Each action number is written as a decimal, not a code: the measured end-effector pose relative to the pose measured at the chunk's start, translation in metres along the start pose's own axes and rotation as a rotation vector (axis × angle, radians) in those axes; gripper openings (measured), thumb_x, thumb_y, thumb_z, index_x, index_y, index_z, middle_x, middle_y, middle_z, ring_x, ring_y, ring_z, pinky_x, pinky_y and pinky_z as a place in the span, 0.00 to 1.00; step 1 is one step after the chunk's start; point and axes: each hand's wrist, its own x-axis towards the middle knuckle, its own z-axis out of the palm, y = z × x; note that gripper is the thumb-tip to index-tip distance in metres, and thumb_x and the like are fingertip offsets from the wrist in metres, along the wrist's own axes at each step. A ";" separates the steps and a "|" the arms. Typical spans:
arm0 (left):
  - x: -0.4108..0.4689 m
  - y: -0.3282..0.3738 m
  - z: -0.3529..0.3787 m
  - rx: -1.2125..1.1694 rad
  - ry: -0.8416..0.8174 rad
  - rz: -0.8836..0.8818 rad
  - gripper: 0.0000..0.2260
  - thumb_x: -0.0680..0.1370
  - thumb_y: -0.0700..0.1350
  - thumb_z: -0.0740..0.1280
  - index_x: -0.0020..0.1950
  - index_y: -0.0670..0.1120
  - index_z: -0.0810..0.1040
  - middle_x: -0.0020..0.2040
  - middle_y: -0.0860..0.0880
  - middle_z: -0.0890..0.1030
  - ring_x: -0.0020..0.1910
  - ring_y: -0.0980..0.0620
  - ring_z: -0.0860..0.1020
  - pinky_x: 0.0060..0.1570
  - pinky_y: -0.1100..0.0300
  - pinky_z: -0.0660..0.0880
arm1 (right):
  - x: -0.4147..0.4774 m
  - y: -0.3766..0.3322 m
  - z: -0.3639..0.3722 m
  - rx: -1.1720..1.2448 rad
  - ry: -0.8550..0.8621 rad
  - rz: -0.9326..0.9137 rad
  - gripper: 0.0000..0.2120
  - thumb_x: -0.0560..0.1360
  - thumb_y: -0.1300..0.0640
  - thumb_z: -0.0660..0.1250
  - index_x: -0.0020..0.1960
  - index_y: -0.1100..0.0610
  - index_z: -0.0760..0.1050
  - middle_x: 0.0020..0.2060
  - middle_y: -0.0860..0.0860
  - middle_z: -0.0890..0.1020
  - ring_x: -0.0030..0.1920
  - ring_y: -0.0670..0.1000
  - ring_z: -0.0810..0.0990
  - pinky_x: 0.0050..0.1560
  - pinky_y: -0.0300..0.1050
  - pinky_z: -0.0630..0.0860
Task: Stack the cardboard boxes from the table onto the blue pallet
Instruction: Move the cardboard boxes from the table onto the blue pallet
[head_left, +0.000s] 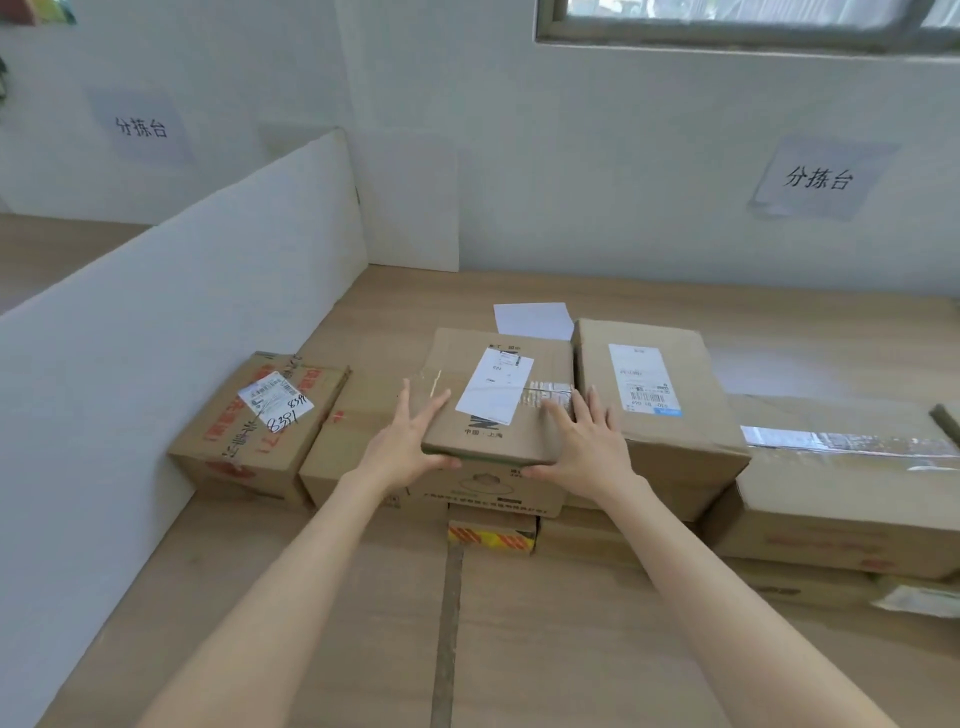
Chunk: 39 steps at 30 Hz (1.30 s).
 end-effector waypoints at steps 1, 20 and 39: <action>-0.001 -0.001 0.000 -0.017 -0.001 -0.008 0.45 0.68 0.60 0.74 0.75 0.68 0.48 0.78 0.50 0.36 0.70 0.40 0.67 0.61 0.48 0.72 | 0.001 -0.002 0.001 -0.009 -0.001 0.006 0.46 0.67 0.31 0.68 0.76 0.47 0.51 0.78 0.59 0.49 0.77 0.62 0.39 0.75 0.60 0.41; 0.000 -0.021 -0.013 -0.259 0.043 -0.046 0.46 0.63 0.60 0.77 0.74 0.69 0.54 0.76 0.45 0.55 0.72 0.43 0.63 0.69 0.41 0.63 | 0.008 -0.029 -0.003 0.265 0.063 0.023 0.53 0.65 0.37 0.75 0.78 0.43 0.45 0.74 0.59 0.62 0.76 0.56 0.56 0.76 0.60 0.39; -0.009 0.040 -0.139 -0.206 0.188 0.112 0.46 0.61 0.59 0.78 0.75 0.57 0.60 0.68 0.46 0.67 0.67 0.45 0.67 0.65 0.45 0.68 | 0.021 -0.033 -0.129 0.540 0.113 -0.025 0.51 0.61 0.46 0.80 0.76 0.41 0.55 0.69 0.52 0.68 0.68 0.55 0.67 0.65 0.53 0.69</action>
